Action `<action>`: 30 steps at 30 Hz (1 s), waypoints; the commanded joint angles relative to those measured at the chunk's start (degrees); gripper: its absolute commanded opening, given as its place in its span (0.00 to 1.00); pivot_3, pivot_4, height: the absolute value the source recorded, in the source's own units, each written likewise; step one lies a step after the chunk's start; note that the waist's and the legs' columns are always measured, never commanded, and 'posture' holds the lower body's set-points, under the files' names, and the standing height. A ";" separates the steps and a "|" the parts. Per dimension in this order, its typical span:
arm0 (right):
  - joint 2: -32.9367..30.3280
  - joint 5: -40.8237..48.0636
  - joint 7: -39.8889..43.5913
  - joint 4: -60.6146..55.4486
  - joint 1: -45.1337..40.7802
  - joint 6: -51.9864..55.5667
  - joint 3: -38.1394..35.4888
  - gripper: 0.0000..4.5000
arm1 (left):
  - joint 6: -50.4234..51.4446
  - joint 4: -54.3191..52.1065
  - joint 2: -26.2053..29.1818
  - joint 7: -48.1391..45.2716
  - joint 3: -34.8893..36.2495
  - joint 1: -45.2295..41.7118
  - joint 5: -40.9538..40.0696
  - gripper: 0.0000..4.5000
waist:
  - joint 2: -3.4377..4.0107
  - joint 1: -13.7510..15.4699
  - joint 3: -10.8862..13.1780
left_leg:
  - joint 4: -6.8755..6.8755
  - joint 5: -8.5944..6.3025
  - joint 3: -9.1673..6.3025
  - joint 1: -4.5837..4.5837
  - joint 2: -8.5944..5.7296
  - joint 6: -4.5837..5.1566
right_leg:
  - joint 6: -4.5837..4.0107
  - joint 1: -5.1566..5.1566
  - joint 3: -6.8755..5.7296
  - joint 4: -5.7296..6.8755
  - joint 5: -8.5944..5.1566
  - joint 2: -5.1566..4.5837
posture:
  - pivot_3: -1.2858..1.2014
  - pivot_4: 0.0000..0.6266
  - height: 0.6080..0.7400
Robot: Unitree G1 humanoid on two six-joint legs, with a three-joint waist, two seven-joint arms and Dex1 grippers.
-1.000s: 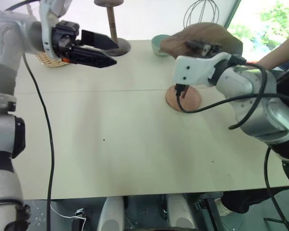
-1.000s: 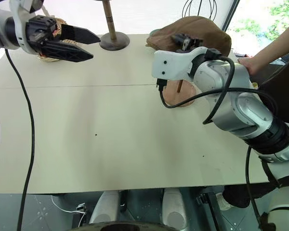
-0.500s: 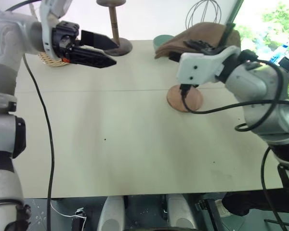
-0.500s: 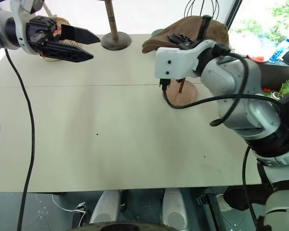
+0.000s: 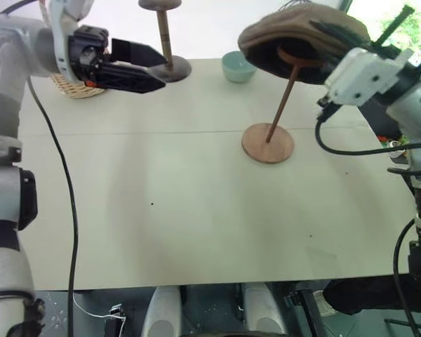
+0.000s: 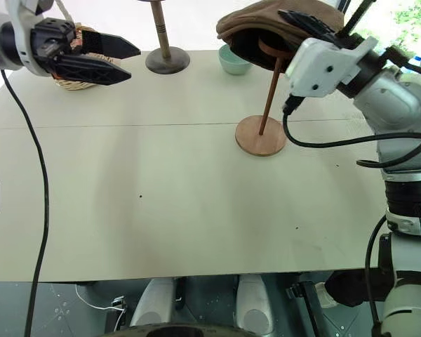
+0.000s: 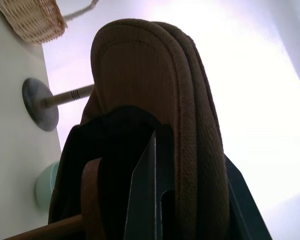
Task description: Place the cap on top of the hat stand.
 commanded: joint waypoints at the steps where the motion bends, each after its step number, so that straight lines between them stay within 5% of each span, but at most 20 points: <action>1: -0.28 1.01 -0.54 7.64 -1.06 -14.73 -1.69 0.01 | 0.19 -0.54 0.47 -0.21 2.60 -1.07 0.65 1.00 | 0.00 0.02 0.00 | 0.01 0.00 0.00 0.00 0.00 0.00 | 0.00 0.01 0.00 0.00 0.00 0.00 | 0.52 0.24 0.91; 12: -2.91 -9.37 -6.95 27.78 -2.09 -47.97 -2.77 0.01 | 0.85 -0.23 1.20 -0.21 3.78 -2.35 2.18 1.00 | 0.01 -0.12 0.01 | -0.01 0.02 0.00 0.03 -0.01 -0.03 | 0.01 0.03 0.02 0.00 -0.01 0.00 | 0.52 0.24 0.91; 23: -1.36 -11.21 -12.63 34.09 -1.41 -46.12 -1.69 0.01 | 0.98 2.33 0.30 -0.21 2.95 -4.78 3.47 1.00 | 0.00 -0.18 0.01 | -0.01 0.03 0.00 0.16 -0.02 -0.04 | 0.01 0.15 0.04 0.01 -0.01 0.00 | 0.52 0.24 0.91; 26: -1.03 -8.02 -12.10 33.43 -0.77 -41.93 -1.10 0.24 | 0.75 2.88 -0.13 -0.21 2.36 -5.33 3.86 1.00 | -0.01 -0.14 0.01 | -0.04 0.03 0.00 0.37 -0.02 -0.04 | 0.01 0.33 0.05 0.00 -0.01 0.00 | 0.52 0.24 0.91; 30: -2.10 -10.14 -13.36 30.22 1.28 -39.24 -2.62 0.71 | 0.99 2.83 -0.36 -0.21 2.12 -5.67 3.74 1.00 | -0.03 -0.09 0.03 | -0.11 0.02 0.00 0.86 -0.03 -0.04 | -0.09 0.77 0.05 -0.06 -0.12 0.00 | 0.52 0.24 0.91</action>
